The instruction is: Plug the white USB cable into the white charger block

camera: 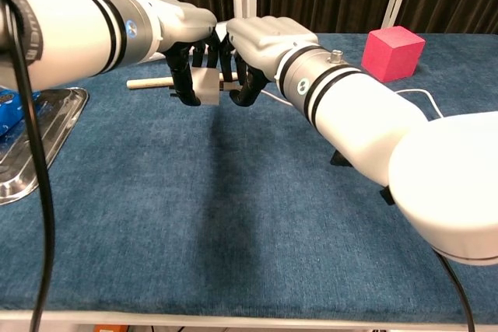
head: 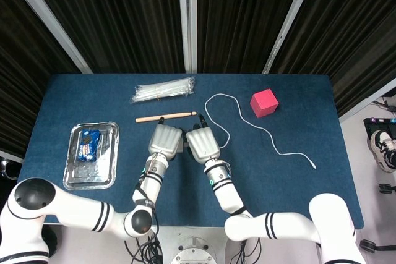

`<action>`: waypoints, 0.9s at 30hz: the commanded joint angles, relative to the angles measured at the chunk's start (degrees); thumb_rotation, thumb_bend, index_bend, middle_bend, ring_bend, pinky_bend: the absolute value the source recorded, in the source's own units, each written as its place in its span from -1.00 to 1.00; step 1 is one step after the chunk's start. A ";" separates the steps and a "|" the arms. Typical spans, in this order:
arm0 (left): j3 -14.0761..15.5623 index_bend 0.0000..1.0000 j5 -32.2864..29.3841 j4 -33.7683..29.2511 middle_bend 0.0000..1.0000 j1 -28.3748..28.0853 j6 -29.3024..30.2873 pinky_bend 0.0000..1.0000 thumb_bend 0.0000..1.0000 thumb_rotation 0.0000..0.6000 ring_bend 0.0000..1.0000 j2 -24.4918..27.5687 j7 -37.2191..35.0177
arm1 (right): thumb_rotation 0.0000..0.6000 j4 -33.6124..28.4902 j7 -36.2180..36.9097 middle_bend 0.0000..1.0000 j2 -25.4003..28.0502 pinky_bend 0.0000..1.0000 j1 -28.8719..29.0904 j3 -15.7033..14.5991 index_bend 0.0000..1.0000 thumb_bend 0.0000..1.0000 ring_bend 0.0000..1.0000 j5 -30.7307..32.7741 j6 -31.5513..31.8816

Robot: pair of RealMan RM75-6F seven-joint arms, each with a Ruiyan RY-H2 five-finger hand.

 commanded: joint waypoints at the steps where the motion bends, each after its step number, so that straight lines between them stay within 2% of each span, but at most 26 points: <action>1: -0.27 -0.04 -0.51 0.10 0.13 -0.13 -0.18 -0.73 -0.58 0.99 -0.09 0.09 0.03 | 1.00 0.14 0.13 0.06 -0.18 -1.00 -0.10 -0.09 0.35 -0.32 -0.39 -0.20 0.24; 22: -0.46 -0.04 -1.16 0.72 0.14 -0.46 -0.65 -0.71 -0.59 0.99 -0.08 0.03 -1.00 | 1.00 1.86 2.46 0.05 -2.60 -1.00 -0.75 0.22 0.33 -0.34 -0.39 -2.09 0.86; 24: -0.47 -0.04 -1.22 0.73 0.14 -0.45 -0.71 -0.71 -0.59 0.99 -0.08 0.05 -1.11 | 1.00 1.87 2.47 0.05 -2.65 -1.00 -0.84 0.13 0.29 -0.35 -0.39 -2.24 0.81; 27: -0.31 -0.04 -0.99 0.59 0.14 -0.29 -0.78 -0.71 -0.59 0.99 -0.08 0.29 -1.35 | 1.00 1.50 2.50 0.02 -2.32 -1.00 -1.16 -0.02 0.11 -0.39 -0.42 -2.39 0.78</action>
